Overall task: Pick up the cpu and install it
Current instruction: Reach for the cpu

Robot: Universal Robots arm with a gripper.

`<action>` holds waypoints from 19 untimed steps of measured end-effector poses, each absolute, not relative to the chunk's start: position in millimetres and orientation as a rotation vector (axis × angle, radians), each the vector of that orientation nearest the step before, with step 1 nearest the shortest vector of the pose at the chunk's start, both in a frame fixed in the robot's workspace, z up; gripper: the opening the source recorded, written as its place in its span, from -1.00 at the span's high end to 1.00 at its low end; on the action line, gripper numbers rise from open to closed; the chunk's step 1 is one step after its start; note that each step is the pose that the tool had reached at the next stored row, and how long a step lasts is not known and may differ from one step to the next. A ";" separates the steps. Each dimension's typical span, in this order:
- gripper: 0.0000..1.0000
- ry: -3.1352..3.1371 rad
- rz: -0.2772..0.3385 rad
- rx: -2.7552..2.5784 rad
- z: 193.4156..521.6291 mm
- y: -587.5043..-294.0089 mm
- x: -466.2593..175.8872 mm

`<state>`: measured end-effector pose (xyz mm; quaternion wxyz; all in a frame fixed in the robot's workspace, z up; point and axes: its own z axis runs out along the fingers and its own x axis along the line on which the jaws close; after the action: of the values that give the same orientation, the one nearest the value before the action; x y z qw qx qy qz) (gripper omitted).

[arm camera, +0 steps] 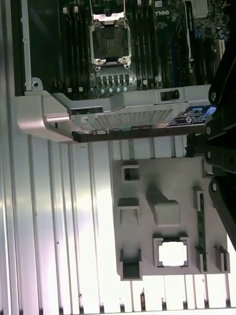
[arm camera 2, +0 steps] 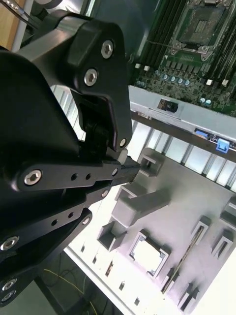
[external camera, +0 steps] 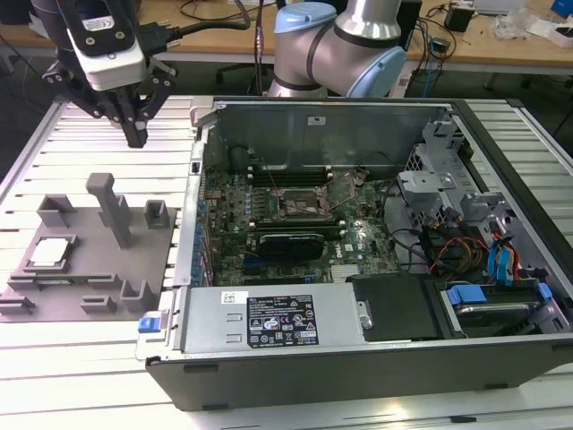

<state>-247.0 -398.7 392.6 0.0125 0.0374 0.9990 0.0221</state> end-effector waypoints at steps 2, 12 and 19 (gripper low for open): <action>0.79 3.114 0.069 0.117 392.6 -398.7 -252.5; 0.79 3.114 0.069 0.117 392.5 -398.8 -269.1; 0.79 3.114 0.069 0.117 392.6 -398.7 -283.7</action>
<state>-283.7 -398.7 392.6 0.0125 0.0374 0.9990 0.0221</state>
